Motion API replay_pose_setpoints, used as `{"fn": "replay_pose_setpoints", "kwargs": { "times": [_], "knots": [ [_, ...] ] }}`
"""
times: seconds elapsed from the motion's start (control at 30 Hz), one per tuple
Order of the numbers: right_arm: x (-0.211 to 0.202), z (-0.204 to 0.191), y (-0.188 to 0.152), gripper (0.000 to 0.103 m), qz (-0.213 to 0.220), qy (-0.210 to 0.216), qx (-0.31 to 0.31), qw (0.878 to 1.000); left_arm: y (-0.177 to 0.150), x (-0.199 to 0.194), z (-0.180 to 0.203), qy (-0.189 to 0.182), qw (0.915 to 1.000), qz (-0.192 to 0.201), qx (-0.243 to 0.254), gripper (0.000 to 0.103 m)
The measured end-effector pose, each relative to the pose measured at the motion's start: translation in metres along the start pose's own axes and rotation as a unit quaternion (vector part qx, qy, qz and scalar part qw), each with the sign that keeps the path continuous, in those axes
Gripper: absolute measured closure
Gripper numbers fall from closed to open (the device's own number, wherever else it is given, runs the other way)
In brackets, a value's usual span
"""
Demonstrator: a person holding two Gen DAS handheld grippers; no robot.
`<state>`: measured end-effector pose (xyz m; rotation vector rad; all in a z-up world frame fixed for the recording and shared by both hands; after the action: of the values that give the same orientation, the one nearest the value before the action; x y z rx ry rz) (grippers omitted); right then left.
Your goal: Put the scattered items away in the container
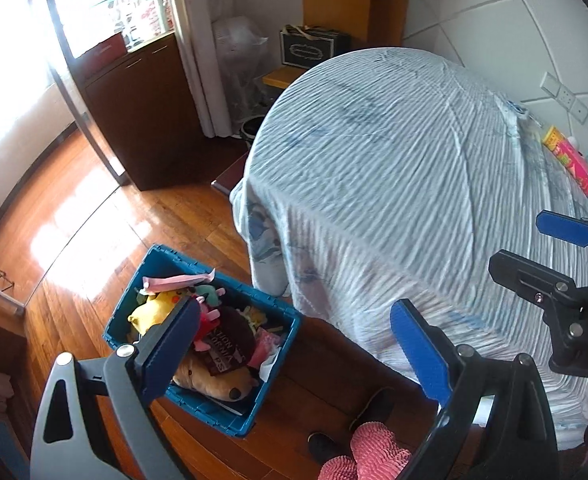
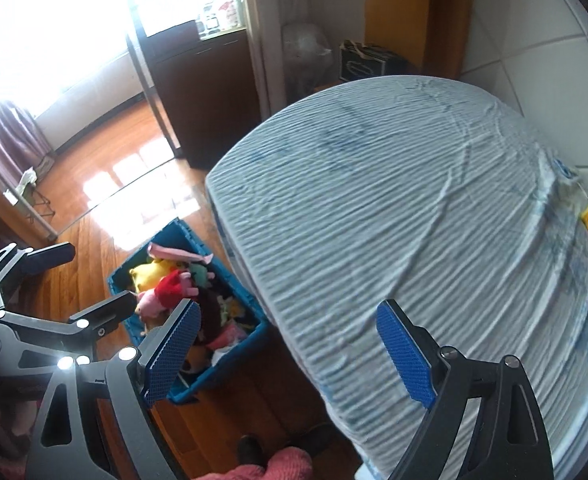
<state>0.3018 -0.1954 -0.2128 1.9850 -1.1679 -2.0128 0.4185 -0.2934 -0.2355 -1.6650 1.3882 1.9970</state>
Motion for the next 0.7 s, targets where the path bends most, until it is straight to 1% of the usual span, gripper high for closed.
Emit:
{"fn": "replay_pose_setpoints", "kwargs": {
  "times": [0.13, 0.33, 0.5, 0.7],
  "knots": [
    [-0.018, 0.040, -0.005, 0.013, 0.008, -0.025, 0.038, 0.999, 0.017, -0.001, 0.047, -0.026, 0.9990, 0.009, 0.036, 0.006],
    [-0.049, 0.103, -0.017, 0.013, 0.023, -0.061, 0.085, 0.994, 0.042, -0.004, 0.117, -0.058, 0.9944, 0.023, 0.086, 0.006],
    [-0.069, 0.161, -0.019, 0.013, 0.038, -0.085, 0.128, 0.987, 0.062, -0.003, 0.171, -0.078, 0.9889, 0.028, 0.123, 0.006],
    [-0.085, 0.221, -0.025, 0.013, 0.041, -0.105, 0.158, 0.981, 0.085, 0.006, 0.232, -0.096, 0.9832, 0.026, 0.153, 0.006]
  ]
}}
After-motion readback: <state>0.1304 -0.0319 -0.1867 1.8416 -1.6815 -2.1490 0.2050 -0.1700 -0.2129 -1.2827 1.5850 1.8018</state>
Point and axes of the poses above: each gripper's, at about its wrist camera, not at the fingertips, and x roughly the way its jaws point, z to its right, y to its top, the point moved 7 cm from there along x, roughly the way its jaws point, and after that the axes turned 3 degrees about y, right-handed, at the moved point
